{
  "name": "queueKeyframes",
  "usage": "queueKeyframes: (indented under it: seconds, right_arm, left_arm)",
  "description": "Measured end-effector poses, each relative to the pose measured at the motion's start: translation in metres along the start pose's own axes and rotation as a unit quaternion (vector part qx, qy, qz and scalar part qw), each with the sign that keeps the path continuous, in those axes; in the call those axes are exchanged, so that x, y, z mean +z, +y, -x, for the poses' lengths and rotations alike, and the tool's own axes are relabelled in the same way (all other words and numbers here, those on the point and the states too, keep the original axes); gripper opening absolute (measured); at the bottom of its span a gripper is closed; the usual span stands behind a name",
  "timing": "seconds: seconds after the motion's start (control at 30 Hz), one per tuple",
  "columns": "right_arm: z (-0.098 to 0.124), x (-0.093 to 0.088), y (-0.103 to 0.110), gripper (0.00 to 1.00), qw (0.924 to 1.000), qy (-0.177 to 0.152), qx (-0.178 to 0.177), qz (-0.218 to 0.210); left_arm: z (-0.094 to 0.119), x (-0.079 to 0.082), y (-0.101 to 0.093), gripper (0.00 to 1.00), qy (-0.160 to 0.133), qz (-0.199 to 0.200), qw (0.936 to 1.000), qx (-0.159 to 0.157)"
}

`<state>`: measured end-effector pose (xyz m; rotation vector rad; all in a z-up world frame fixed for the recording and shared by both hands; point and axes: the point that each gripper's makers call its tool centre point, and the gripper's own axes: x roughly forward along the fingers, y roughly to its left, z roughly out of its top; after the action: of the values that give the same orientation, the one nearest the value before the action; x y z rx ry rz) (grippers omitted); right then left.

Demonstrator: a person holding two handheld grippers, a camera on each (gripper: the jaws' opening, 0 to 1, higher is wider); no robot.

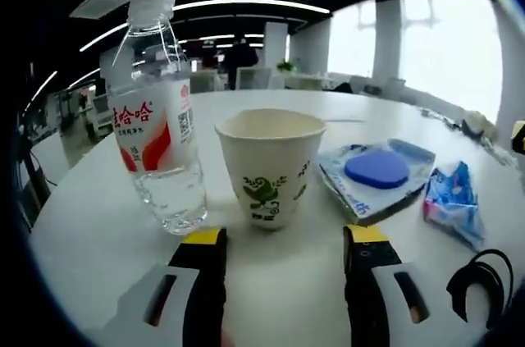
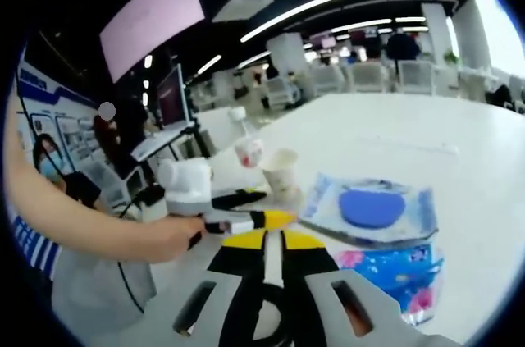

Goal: Arrange the tabletop items into an orderly group along one side of the table until the central work area is clear of visible clutter.

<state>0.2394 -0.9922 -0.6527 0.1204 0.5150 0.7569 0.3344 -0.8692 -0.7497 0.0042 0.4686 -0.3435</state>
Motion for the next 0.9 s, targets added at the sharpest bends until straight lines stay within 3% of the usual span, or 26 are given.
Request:
queueKeyframes:
  seconds: [0.17, 0.43, 0.9]
  right_arm:
    - [0.007, -0.007, -0.008, 0.03, 0.9999, 0.005, -0.009, -0.009]
    - [0.025, -0.01, -0.017, 0.03, 0.9993, -0.003, -0.028, -0.024]
    - [0.04, -0.02, -0.035, 0.03, 0.9972, -0.003, -0.049, -0.056]
  left_arm:
    - [0.01, 0.003, -0.012, 0.52, 0.005, -0.017, 0.9998, 0.0]
    - [-0.002, -0.006, -0.021, 0.5, 0.042, -0.028, 0.9976, 0.046]
    - [-0.012, -0.004, -0.018, 0.45, 0.045, -0.03, 0.9966, 0.062]
